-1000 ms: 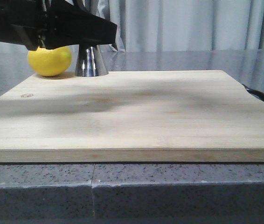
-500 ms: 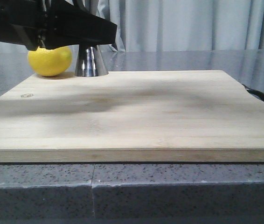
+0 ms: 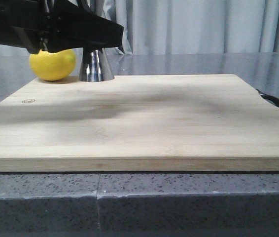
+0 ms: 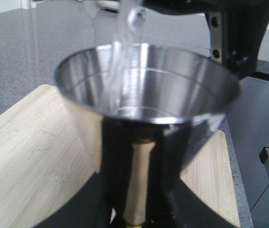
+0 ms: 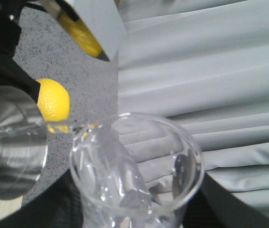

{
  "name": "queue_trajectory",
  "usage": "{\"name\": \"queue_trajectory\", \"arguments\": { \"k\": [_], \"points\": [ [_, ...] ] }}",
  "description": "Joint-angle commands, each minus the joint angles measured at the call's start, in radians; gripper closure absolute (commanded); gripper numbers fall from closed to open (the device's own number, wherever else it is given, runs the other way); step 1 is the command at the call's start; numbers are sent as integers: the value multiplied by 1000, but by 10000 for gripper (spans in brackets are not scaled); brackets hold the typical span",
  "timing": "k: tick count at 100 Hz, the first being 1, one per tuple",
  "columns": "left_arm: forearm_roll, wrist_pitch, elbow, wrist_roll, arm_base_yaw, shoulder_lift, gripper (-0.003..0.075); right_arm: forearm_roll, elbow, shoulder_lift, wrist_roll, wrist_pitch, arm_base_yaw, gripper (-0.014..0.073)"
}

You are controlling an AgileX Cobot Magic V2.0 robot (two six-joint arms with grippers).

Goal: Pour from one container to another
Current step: 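Tilt the beaker with the right gripper, pouring liquid into the jigger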

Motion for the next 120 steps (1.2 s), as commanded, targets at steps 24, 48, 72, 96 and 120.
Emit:
{"name": "queue_trajectory", "arguments": {
  "k": [24, 48, 72, 96, 120],
  "points": [
    [-64, 128, -28, -8, -7, -44, 739, -54, -36, -44, -2, 1, 1, 372],
    [-64, 128, -28, -8, -7, -44, 739, -88, -36, -44, -2, 8, 1, 372],
    [-64, 128, -28, -8, -7, -44, 739, -140, -36, -44, -2, 8, 1, 372],
    [-64, 128, -28, -8, -7, -44, 739, -187, -36, -44, -2, 10, 1, 372],
    [-64, 128, -28, -8, -7, -44, 739, -241, -36, -44, -2, 10, 1, 372]
  ]
}}
